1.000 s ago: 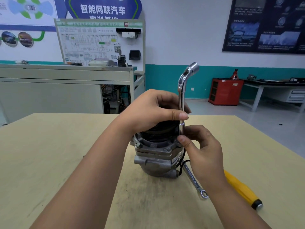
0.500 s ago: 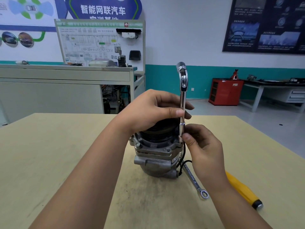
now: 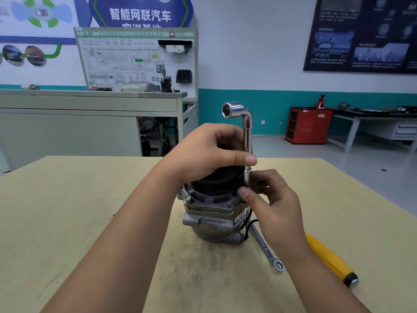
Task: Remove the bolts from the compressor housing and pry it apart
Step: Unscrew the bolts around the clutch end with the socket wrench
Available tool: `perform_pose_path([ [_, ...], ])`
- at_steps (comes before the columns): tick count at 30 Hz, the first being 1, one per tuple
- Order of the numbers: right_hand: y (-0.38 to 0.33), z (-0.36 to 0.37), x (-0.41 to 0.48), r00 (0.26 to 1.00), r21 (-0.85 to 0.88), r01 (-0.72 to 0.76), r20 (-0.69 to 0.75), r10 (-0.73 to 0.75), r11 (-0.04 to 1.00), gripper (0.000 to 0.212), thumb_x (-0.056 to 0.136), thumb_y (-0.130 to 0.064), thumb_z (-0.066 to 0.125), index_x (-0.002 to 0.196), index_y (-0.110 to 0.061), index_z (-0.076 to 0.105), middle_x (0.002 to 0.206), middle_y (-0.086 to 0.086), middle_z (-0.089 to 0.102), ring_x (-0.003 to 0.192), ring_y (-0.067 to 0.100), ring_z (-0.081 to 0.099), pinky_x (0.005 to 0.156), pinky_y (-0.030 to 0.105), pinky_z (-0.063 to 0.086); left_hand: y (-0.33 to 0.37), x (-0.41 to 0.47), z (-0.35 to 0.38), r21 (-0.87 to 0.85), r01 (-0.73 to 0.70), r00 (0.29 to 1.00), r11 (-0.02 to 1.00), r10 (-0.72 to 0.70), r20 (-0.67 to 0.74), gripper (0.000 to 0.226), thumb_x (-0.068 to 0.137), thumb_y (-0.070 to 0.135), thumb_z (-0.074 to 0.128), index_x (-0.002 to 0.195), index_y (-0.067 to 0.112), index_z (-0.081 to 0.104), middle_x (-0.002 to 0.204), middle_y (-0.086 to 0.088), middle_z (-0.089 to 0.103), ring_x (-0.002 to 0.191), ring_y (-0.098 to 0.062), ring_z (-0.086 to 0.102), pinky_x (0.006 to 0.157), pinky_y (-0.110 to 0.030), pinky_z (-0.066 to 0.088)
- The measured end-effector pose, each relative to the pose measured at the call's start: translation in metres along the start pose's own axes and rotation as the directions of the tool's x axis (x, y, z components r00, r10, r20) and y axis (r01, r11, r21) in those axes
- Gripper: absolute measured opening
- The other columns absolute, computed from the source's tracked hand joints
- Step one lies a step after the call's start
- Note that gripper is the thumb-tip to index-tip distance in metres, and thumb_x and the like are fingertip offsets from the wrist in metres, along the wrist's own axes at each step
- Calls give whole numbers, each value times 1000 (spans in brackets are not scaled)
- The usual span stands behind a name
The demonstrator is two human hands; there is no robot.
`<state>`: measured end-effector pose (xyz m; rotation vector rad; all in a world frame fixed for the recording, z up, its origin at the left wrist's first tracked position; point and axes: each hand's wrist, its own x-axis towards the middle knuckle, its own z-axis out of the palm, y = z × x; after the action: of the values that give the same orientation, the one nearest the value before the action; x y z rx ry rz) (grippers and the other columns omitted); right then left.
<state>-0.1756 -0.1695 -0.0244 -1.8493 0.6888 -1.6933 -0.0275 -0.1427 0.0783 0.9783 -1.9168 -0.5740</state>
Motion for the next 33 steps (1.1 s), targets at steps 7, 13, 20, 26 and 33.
perform_pose_path([
  [7, 0, -2, 1, 999, 80, -35, 23, 33, 996, 45, 81, -5, 65, 86, -50, 64, 85, -18, 67, 81, -1, 61, 72, 11, 47, -1, 0, -3, -25, -12, 999, 1000, 13, 40, 8, 76, 22, 75, 79, 27, 70, 75, 9, 72, 75, -5, 66, 77, -18, 51],
  [13, 1, -3, 0, 999, 89, -42, 20, 41, 995, 36, 84, -4, 61, 85, -39, 65, 84, -15, 68, 81, 1, 62, 72, 11, 47, -3, 0, -5, -88, 9, 995, 996, 1, 104, 15, 82, 14, 68, 88, 28, 71, 83, 7, 75, 87, -6, 70, 86, -18, 51],
  [20, -1, -3, 1, 1000, 50, 14, -7, -13, 999, 18, 85, -14, 56, 80, -30, 63, 80, -12, 63, 80, 4, 58, 71, 11, 43, -1, 1, -3, -38, 31, 997, 999, -29, 66, 11, 78, 13, 72, 78, 24, 70, 75, 9, 73, 77, -3, 68, 76, -13, 50],
  [26, 1, -3, 0, 1000, 62, -24, 15, 23, 998, 18, 78, -15, 69, 84, -30, 63, 81, -12, 62, 79, 5, 59, 72, 15, 46, 3, 1, 1, 13, 36, 999, 999, -36, 2, 21, 60, 40, 72, 74, 25, 70, 72, 6, 71, 73, -8, 65, 80, -29, 52],
  [33, 1, -3, 2, 999, 95, -51, -5, 52, 994, 48, 79, 1, 69, 84, -46, 64, 84, -17, 67, 80, 1, 62, 71, 11, 47, 1, 1, 0, 29, 32, 999, 999, -32, -3, 29, 60, 42, 74, 77, 19, 70, 74, 3, 70, 74, -9, 63, 81, -34, 51],
])
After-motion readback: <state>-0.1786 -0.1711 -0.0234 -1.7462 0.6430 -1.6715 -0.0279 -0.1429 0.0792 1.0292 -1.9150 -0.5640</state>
